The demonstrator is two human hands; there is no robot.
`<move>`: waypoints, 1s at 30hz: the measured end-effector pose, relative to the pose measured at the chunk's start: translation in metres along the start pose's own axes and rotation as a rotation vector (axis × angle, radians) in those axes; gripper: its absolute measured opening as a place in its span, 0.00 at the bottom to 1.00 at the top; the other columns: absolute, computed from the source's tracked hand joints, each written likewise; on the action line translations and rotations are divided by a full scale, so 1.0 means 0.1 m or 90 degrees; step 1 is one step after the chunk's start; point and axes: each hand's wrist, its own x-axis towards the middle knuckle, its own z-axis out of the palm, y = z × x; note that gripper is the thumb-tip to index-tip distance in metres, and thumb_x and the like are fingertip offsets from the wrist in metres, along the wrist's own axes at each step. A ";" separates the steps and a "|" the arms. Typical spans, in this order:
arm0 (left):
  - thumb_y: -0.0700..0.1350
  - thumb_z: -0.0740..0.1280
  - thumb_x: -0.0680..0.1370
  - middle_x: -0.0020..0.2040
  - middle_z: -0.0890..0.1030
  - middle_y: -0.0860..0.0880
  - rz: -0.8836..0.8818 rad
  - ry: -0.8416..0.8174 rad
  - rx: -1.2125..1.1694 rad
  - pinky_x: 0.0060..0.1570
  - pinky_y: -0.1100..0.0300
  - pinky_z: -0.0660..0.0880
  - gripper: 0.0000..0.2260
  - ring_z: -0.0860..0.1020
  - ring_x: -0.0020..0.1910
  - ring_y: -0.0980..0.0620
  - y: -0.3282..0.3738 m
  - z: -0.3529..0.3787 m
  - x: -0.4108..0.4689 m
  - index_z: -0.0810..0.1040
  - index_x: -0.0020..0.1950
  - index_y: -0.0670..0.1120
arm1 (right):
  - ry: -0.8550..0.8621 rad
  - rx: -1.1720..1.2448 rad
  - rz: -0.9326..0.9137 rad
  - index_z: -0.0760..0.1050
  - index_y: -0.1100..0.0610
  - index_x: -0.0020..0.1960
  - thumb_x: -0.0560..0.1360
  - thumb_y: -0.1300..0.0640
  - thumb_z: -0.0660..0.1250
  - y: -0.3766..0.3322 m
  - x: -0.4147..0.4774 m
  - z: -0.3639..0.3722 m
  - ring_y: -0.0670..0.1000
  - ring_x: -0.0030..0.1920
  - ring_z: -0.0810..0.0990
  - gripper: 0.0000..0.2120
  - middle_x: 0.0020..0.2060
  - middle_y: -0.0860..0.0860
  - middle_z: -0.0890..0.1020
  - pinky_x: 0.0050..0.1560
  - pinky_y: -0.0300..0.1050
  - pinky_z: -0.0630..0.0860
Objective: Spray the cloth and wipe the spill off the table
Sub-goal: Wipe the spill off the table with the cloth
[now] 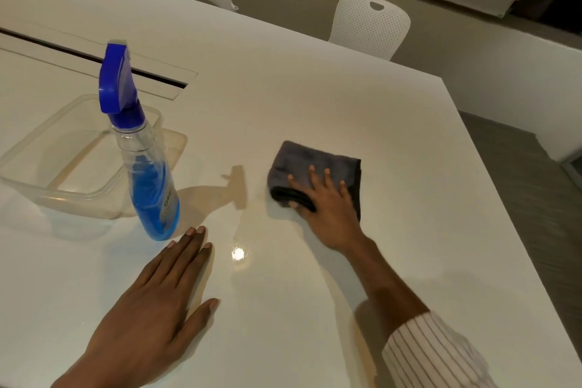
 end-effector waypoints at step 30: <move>0.67 0.55 0.84 0.89 0.50 0.49 -0.012 0.002 -0.006 0.82 0.59 0.43 0.37 0.48 0.87 0.53 0.02 -0.03 0.04 0.56 0.87 0.47 | -0.044 0.058 -0.034 0.52 0.34 0.79 0.82 0.39 0.54 0.30 0.18 -0.19 0.58 0.82 0.48 0.26 0.83 0.48 0.52 0.77 0.70 0.51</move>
